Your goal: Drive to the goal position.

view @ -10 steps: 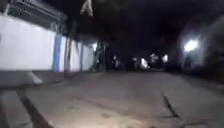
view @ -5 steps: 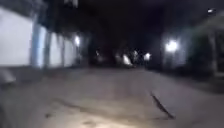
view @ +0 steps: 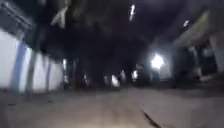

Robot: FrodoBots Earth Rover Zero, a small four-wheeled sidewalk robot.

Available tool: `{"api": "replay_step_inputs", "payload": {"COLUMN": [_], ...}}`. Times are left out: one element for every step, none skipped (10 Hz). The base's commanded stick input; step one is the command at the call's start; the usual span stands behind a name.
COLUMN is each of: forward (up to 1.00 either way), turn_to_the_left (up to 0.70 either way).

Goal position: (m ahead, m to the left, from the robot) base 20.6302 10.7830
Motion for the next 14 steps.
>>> {"api": "replay_step_inputs", "payload": {"forward": [0.70,0.70,0.70,0.70,0.70,0.70,0.70,0.70,0.70,0.70,0.70,0.70,0.70,0.70], "turn_to_the_left": [0.00,0.00,0.00,0.00,0.00,0.00,0.00,0.00,0.00,0.00,0.00,0.00,0.00,0.00]}}
